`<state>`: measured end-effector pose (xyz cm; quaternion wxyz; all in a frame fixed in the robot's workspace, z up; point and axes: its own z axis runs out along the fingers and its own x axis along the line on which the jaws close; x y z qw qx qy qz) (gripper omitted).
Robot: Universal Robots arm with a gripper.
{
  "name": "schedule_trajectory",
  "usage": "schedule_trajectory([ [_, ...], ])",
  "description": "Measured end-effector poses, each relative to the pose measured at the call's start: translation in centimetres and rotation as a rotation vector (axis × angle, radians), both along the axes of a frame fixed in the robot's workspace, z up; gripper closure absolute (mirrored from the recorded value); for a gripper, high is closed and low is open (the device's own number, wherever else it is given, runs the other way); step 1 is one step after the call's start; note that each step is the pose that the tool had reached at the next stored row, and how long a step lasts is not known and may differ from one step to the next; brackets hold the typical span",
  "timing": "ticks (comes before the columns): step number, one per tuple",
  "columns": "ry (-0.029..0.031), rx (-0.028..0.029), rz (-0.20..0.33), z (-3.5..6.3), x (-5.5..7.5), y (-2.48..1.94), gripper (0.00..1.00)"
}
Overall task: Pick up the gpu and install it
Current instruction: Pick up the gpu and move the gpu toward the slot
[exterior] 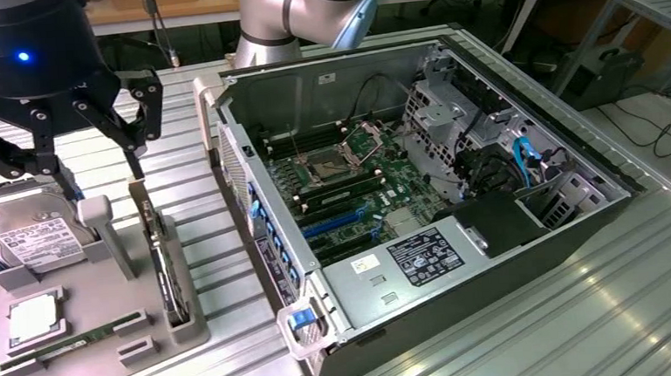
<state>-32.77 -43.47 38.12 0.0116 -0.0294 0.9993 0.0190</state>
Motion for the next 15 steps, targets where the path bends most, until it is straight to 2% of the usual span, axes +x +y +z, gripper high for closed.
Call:
schedule_trajectory([
  [3, -0.0008, 0.0000, 0.000, -0.56, 0.0, -0.12, 0.39],
  [4, -0.0012, 0.0000, 0.000, -0.79, 0.0, -0.12, 0.33],
  [8, -0.0019, -0.0001, -0.005, -1.45, 0.0, -0.28, 0.33],
  [15, -0.0024, 0.0000, -0.017, -2.80, 0.0, -1.11, 0.33],
])
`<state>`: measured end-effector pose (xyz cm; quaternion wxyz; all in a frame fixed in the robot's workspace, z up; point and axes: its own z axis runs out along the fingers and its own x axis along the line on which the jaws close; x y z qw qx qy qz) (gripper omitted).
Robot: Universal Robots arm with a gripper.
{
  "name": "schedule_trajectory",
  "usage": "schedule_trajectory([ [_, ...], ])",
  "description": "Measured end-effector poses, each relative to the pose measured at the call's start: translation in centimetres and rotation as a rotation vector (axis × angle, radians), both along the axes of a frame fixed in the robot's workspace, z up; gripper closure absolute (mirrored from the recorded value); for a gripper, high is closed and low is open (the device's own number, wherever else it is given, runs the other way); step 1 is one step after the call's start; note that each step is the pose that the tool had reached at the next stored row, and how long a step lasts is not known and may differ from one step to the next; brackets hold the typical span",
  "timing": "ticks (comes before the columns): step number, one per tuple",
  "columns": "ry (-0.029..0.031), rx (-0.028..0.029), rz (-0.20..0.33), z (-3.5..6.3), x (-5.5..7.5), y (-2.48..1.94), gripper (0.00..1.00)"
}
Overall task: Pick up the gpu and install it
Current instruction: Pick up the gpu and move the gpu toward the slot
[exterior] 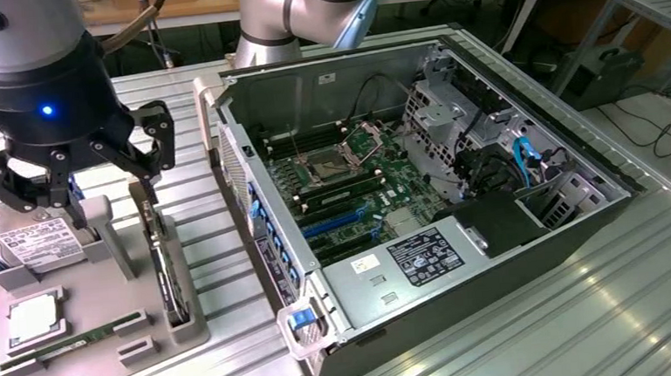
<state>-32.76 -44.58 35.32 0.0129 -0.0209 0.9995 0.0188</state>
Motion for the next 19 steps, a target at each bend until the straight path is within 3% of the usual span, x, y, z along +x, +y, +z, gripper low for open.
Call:
schedule_trajectory([
  [11, 0.0000, -0.0001, -0.001, -1.66, 0.0, -0.17, 0.33],
  [19, 0.0000, -0.0034, -0.002, -2.26, 0.1, -0.50, 0.33],
])
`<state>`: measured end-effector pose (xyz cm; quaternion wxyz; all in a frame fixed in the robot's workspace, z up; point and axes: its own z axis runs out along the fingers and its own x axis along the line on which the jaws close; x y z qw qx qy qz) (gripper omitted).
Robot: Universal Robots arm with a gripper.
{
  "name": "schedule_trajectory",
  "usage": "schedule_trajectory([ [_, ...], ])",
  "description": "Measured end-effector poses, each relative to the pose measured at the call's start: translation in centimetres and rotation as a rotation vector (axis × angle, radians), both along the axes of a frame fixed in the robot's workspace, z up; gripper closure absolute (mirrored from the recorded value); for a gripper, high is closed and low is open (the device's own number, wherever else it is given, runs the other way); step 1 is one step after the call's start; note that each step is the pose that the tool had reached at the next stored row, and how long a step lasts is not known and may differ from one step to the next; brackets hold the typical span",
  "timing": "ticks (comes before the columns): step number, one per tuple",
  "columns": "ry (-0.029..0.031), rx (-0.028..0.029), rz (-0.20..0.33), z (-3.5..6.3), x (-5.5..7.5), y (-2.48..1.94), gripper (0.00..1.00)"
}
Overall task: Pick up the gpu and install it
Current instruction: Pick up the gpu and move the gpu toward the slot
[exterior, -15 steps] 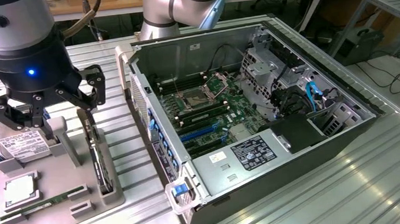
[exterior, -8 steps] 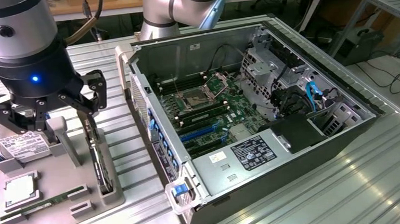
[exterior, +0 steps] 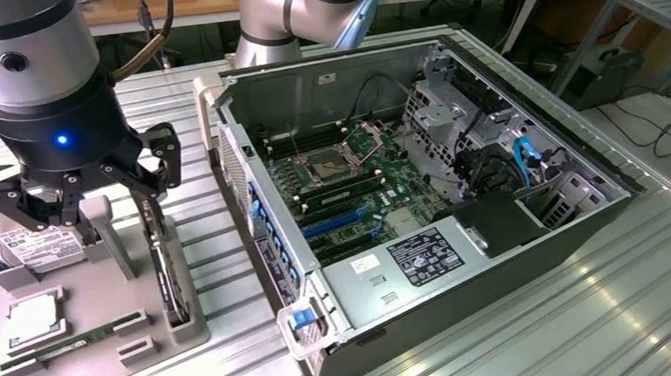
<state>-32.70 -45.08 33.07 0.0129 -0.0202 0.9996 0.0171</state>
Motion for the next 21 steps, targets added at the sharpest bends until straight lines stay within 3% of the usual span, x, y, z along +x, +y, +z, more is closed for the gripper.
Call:
schedule_trajectory([
  [21, 0.0001, -0.0005, 0.001, -3.81, 0.8, -0.01, 0.33],
])
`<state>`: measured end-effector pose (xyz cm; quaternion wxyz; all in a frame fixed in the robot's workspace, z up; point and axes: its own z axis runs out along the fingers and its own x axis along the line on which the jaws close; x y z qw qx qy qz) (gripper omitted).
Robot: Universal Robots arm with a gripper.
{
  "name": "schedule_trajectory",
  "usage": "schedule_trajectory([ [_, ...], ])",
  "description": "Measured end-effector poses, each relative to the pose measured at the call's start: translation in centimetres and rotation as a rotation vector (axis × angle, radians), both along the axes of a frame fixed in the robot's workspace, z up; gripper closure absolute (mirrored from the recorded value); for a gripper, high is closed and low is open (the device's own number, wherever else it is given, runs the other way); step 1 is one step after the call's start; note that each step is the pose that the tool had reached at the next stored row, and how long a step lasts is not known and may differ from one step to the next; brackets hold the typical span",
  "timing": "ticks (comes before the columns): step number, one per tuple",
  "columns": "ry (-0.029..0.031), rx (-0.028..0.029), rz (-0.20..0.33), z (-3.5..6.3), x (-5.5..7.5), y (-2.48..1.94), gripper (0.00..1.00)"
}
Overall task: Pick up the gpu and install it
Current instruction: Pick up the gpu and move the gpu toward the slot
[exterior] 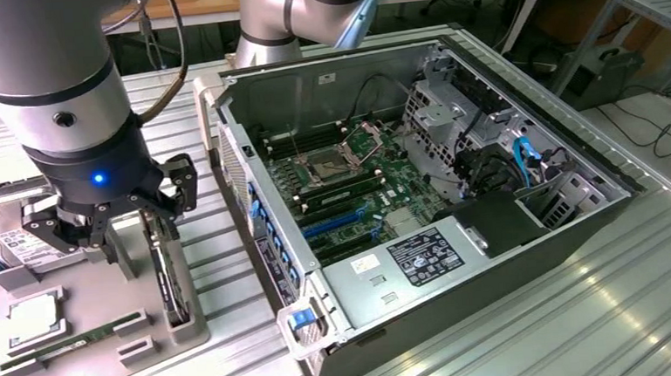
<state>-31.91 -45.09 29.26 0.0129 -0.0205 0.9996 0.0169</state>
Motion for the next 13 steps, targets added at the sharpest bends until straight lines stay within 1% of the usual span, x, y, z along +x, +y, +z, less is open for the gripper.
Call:
schedule_trajectory([
  [3, -0.0001, 0.0000, 0.000, -0.79, -0.1, 0.00, 0.33],
  [7, -0.0001, 0.0000, 0.000, -1.52, -0.1, 0.01, 0.33],
  [13, -0.0001, 0.0000, -0.022, -2.63, -0.1, 0.01, 0.33],
])
